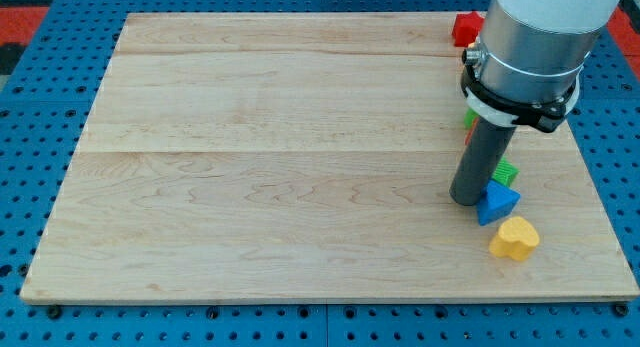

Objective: Move your arm towards the center

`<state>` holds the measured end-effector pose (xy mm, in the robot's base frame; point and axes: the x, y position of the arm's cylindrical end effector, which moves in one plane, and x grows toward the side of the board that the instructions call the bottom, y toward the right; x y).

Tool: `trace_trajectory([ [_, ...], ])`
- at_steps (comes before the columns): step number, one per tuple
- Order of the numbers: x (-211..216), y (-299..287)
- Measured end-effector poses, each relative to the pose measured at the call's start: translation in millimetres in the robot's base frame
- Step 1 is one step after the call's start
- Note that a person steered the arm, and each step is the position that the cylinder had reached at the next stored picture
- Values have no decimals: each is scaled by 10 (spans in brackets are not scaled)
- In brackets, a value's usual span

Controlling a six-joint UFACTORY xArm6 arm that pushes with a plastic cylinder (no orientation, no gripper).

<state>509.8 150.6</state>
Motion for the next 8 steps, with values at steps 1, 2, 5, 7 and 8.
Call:
trace_trajectory([
  [1,2,17],
  [2,25,19],
  [5,120,23],
  [7,-247,-590],
  [8,-545,-821],
])
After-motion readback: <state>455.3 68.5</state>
